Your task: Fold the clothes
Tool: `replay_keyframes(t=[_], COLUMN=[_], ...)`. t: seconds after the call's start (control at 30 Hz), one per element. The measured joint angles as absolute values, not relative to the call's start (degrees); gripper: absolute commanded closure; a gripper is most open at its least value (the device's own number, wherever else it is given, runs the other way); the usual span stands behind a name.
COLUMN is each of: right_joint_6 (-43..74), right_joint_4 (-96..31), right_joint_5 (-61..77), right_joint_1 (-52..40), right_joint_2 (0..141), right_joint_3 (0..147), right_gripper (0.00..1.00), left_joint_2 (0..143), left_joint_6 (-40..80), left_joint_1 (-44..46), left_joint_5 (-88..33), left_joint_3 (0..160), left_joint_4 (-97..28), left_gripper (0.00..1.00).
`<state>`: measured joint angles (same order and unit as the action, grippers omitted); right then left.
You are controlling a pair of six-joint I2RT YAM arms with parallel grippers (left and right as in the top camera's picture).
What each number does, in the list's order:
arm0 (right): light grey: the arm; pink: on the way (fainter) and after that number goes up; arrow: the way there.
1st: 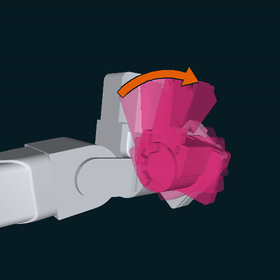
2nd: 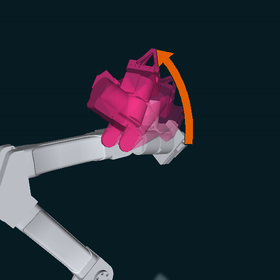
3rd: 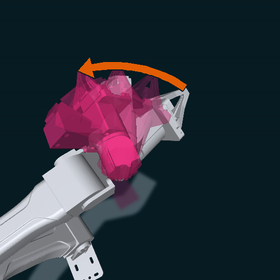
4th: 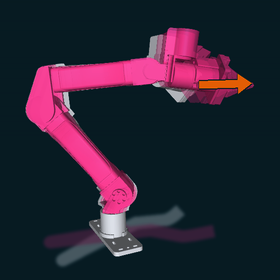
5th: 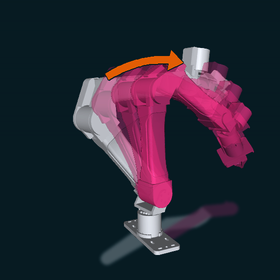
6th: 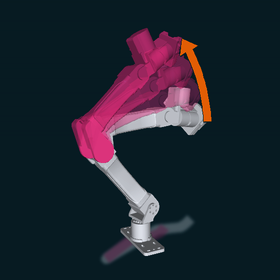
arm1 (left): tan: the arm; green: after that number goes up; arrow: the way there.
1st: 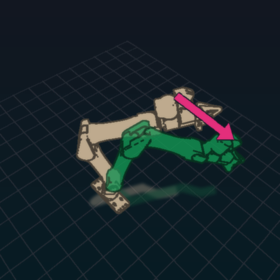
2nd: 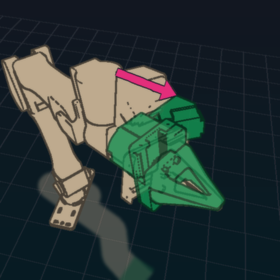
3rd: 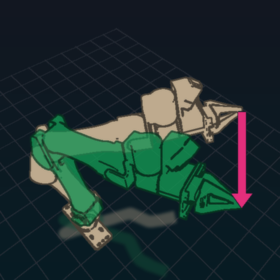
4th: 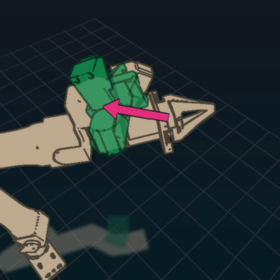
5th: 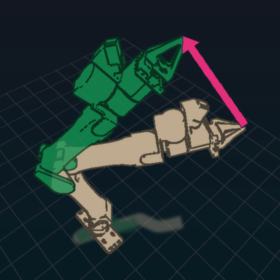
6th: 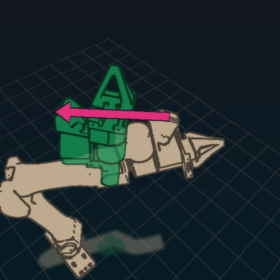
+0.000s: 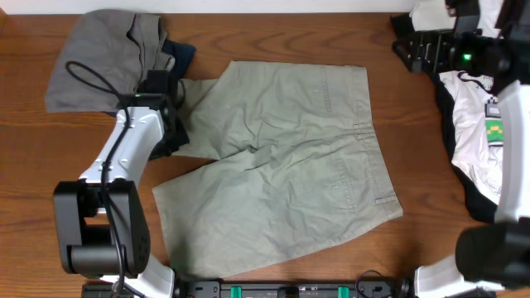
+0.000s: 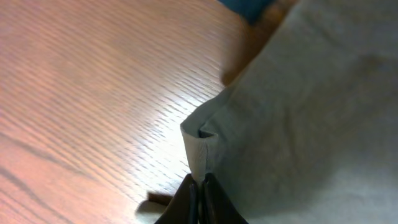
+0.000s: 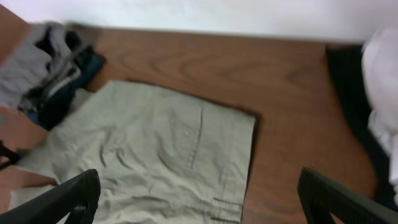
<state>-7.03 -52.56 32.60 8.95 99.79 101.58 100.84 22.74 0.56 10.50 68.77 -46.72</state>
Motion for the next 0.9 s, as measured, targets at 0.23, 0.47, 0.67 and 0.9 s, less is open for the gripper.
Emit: replay_keyframes(t=[0.23, 0.47, 0.67, 0.9], right_joint_6=[-8.5, -9.5, -10.4, -10.8], right_joint_4=[-48.7, -42.0, -37.0, -34.1], right_joint_5=[29.5, 25.6, 22.4, 22.6], right_joint_1=[5.4, 3.2, 2.7, 2.7], right_joint_2=[110.8, 119.8, 123.3, 127.9], right_joint_3=[101.6, 101.6, 101.6, 101.6], right_gripper=[0.01, 0.02, 0.14, 0.23], left_joint_2=[100.8, 100.8, 99.0, 90.0], left_joint_6=[23.7, 24.4, 24.3, 23.2], left_joint_1=[0.2, 0.2, 0.2, 0.2], left_joint_5=[10.9, 11.1, 10.7, 7.6], left_joint_3=[68.8, 68.8, 68.8, 68.9], left_joint_4=[-46.7, -46.3, -46.7, -43.5], left_gripper=[0.66, 0.44, 0.36, 0.27])
